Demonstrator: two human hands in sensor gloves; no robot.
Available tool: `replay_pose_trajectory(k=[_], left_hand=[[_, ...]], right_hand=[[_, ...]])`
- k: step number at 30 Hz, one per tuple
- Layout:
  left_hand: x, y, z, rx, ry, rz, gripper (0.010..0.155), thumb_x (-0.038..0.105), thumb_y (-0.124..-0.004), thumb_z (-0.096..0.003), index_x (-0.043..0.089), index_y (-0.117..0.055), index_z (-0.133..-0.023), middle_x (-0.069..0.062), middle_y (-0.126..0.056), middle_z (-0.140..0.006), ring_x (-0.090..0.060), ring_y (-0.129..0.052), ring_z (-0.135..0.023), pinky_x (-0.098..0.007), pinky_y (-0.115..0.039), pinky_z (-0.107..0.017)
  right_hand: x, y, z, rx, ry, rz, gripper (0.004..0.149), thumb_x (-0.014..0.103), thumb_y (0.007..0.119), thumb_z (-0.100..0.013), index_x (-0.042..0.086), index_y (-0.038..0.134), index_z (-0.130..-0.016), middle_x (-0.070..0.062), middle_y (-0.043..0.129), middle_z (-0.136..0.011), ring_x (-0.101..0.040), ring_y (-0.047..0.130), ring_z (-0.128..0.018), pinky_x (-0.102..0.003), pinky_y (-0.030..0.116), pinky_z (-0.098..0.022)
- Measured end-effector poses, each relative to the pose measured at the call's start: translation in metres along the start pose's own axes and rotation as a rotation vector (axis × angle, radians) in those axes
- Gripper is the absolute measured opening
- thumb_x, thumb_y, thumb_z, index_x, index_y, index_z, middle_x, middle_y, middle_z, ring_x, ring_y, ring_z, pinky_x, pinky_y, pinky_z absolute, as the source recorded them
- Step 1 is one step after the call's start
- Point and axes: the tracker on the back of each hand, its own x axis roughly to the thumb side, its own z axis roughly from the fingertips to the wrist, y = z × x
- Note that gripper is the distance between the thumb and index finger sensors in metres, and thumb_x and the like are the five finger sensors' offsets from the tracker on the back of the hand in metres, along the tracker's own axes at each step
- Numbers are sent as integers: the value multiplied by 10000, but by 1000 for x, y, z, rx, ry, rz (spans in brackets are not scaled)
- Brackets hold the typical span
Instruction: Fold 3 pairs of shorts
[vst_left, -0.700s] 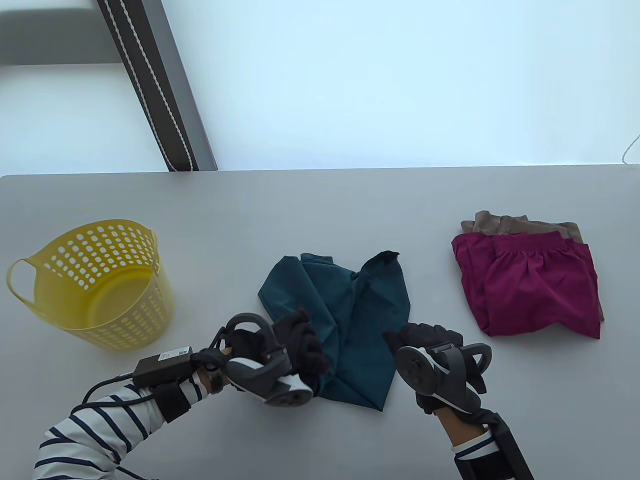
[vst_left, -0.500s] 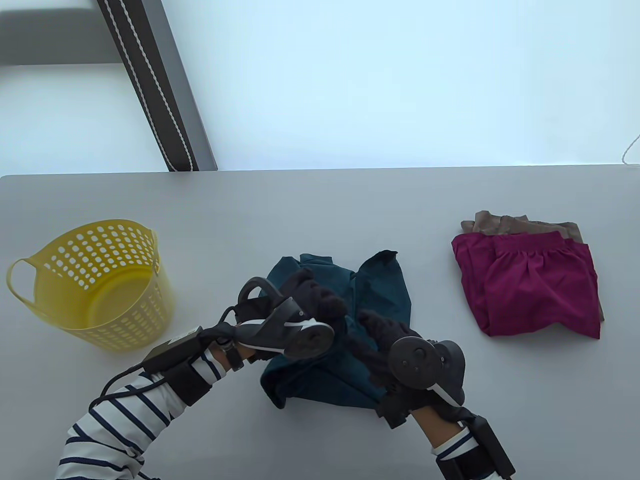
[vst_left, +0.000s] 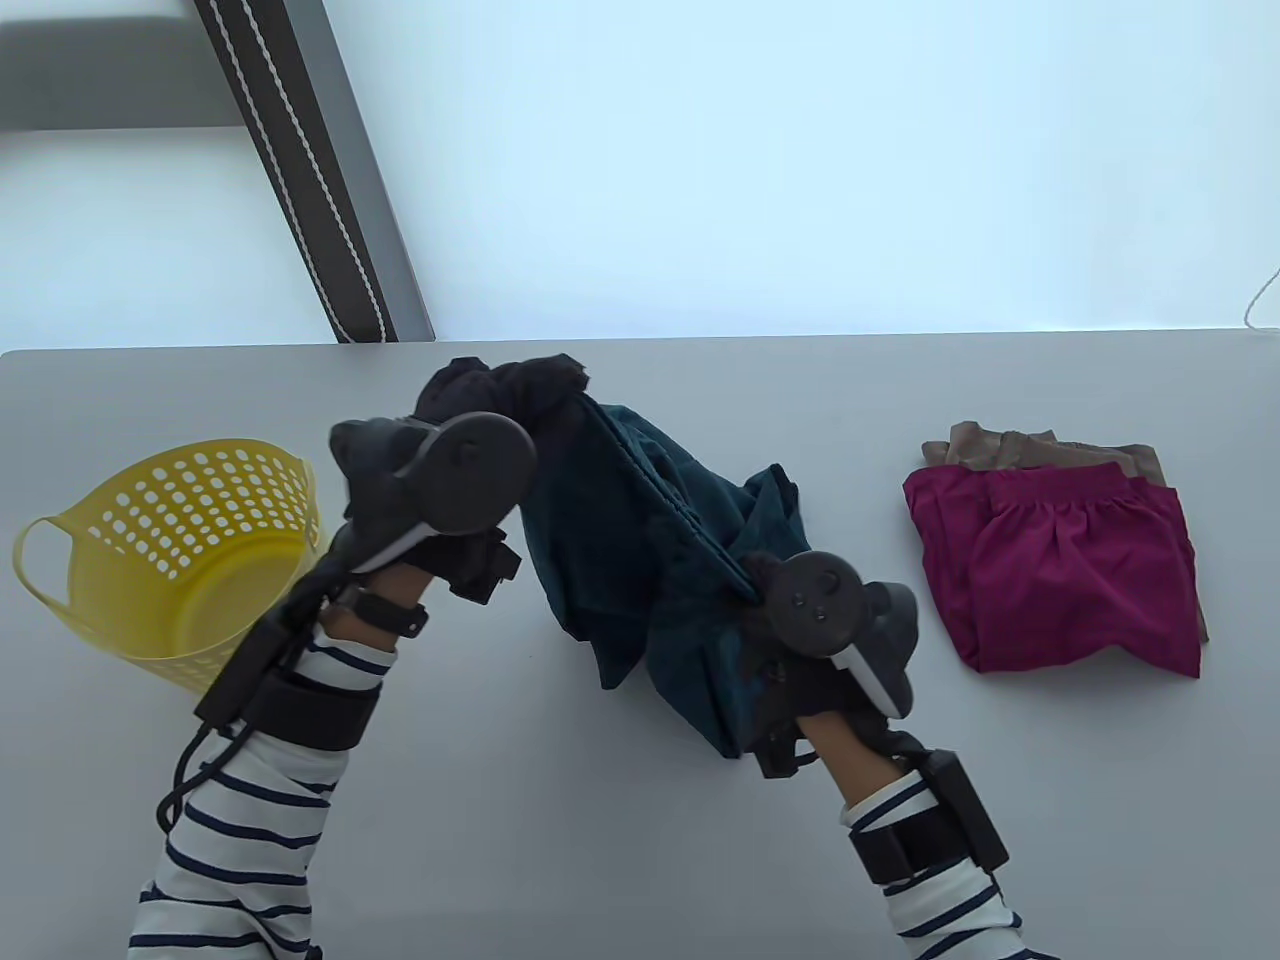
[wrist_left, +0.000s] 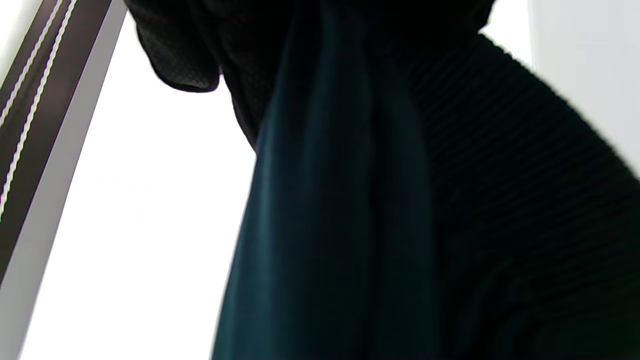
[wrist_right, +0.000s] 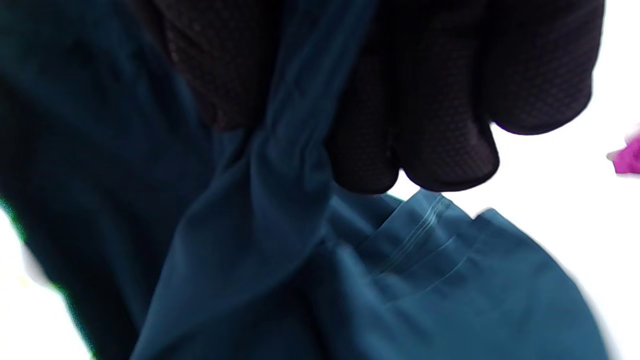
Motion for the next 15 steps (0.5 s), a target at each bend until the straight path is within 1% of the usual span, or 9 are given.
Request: replay_pose_trajectory(k=[1, 4, 6, 8, 10, 11, 12, 13, 15], left_hand=[[-8, 10, 3, 10, 11, 43, 399, 465, -658, -510, 330, -730, -879, 54, -993, -799, -203, -1079, -685, -522, -781, -678], [-23, 36, 10, 102, 29, -81, 395, 480, -643, -506, 364, -720, -875, 84, -990, -823, -175, -1086, -706, -507, -797, -678], [-29, 53, 15, 103, 10, -18, 396, 480, -637, -506, 378, -704, -883, 79, -971, -854, -178, -1072, -736, -510, -791, -685], [-31, 78, 26, 142, -23, 111, 400, 472, -642, -506, 371, -701, -889, 78, -971, -841, -179, -1068, -725, -511, -790, -683], [-32, 100, 37, 194, -90, 160, 410, 479, -642, -503, 379, -692, -897, 103, -973, -808, -150, -1068, -699, -498, -794, -685], [-32, 115, 43, 220, -156, 180, 419, 486, -641, -499, 388, -684, -904, 122, -973, -795, -130, -1067, -691, -489, -796, -690], [-31, 123, 45, 229, -176, 190, 433, 489, -644, -494, 389, -677, -914, 135, -978, -779, -115, -1070, -679, -480, -803, -690], [-30, 132, 47, 222, -207, 209, 445, 485, -649, -491, 385, -669, -924, 145, -977, -770, -106, -1069, -675, -478, -799, -694], [-27, 138, 45, 193, -233, 195, 464, 470, -661, -488, 364, -659, -939, 149, -979, -754, -103, -1070, -662, -474, -799, -693]], right_hand=[[1, -20, -2, -55, 20, -43, 456, 353, 815, -434, 132, 812, -832, -113, 972, -674, -376, 1009, -585, -547, 788, -452], [16, -81, -6, -212, -51, -90, 433, 336, 830, -420, 204, 821, -833, -96, 949, -737, -384, 971, -666, -568, 754, -504], [33, -116, -5, -274, -171, -105, 426, 334, 833, -414, 234, 823, -828, -61, 941, -754, -354, 954, -714, -583, 715, -553], [53, -147, 4, -262, -306, -134, 421, 347, 825, -421, 260, 815, -833, -38, 931, -772, -339, 940, -746, -586, 703, -574], [69, -172, 16, -272, -395, -216, 429, 354, 813, -433, 240, 810, -847, -48, 931, -769, -345, 939, -741, -582, 706, -573], [80, -194, 26, -310, -455, -271, 433, 357, 808, -439, 230, 809, -852, -57, 937, -756, -347, 942, -727, -572, 711, -568], [86, -205, 30, -331, -480, -280, 437, 368, 798, -442, 221, 810, -853, -56, 947, -738, -338, 953, -708, -557, 722, -559], [93, -217, 34, -345, -503, -262, 439, 370, 793, -446, 208, 813, -853, -61, 953, -726, -338, 956, -697, -548, 727, -551], [105, -229, 33, -341, -500, -120, 434, 368, 786, -448, 201, 817, -846, -64, 956, -721, -343, 959, -690, -544, 731, -543]])
